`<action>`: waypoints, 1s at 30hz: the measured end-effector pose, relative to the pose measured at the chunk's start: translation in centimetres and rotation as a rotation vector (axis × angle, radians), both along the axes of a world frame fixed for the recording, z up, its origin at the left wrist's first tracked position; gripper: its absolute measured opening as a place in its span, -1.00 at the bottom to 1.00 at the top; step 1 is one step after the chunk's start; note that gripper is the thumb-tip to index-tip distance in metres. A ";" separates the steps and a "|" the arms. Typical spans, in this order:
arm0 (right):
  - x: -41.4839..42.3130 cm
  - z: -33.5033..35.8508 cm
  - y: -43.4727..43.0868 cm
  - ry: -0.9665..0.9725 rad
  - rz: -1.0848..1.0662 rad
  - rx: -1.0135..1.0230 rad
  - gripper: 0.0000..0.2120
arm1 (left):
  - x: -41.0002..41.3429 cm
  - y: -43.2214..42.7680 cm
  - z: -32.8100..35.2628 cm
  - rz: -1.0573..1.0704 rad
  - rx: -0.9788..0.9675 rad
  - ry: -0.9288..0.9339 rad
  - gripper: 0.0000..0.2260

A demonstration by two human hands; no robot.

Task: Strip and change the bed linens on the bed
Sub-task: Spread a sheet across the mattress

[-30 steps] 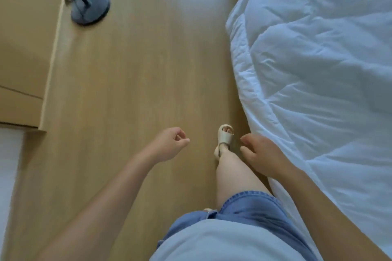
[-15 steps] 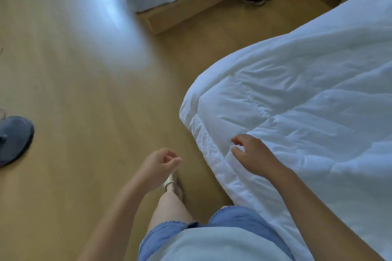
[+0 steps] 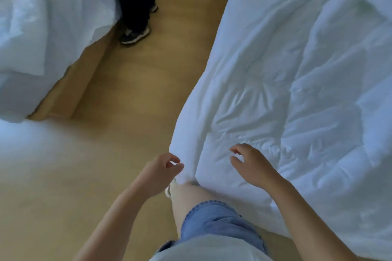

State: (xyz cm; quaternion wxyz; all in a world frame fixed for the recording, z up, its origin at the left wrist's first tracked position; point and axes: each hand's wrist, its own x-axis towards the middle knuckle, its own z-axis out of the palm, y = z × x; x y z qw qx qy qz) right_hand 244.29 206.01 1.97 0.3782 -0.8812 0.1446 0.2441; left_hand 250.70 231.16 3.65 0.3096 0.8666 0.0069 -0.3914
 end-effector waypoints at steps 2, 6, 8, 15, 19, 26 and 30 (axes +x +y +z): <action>4.0 -0.9 -0.4 0.019 -0.108 0.007 -0.64 | 6.1 -1.0 -0.6 -0.127 0.020 0.017 -0.90; 12.8 -0.1 -1.9 -0.001 -0.251 -0.041 -0.63 | 18.6 -3.8 0.5 -0.336 0.037 0.039 -0.88; 17.6 1.0 -3.5 -0.032 -0.321 -0.078 -0.63 | 25.2 -6.4 1.0 -0.393 0.030 0.010 -0.88; 32.0 3.1 -9.4 -0.133 -0.530 -0.131 -0.63 | 42.0 -18.9 0.9 -0.612 -0.036 -0.023 -0.91; 40.2 2.2 -12.2 -0.143 -0.760 -0.108 -0.65 | 52.4 -25.4 0.4 -0.821 -0.089 -0.057 -0.87; 52.8 2.7 -18.2 -0.112 -1.030 -0.024 -0.68 | 71.0 -38.2 1.0 -0.999 -0.054 -0.116 -0.83; 58.5 1.2 -25.3 -0.126 -1.145 -0.006 -0.70 | 75.5 -48.3 -0.4 -1.103 -0.071 -0.094 -0.88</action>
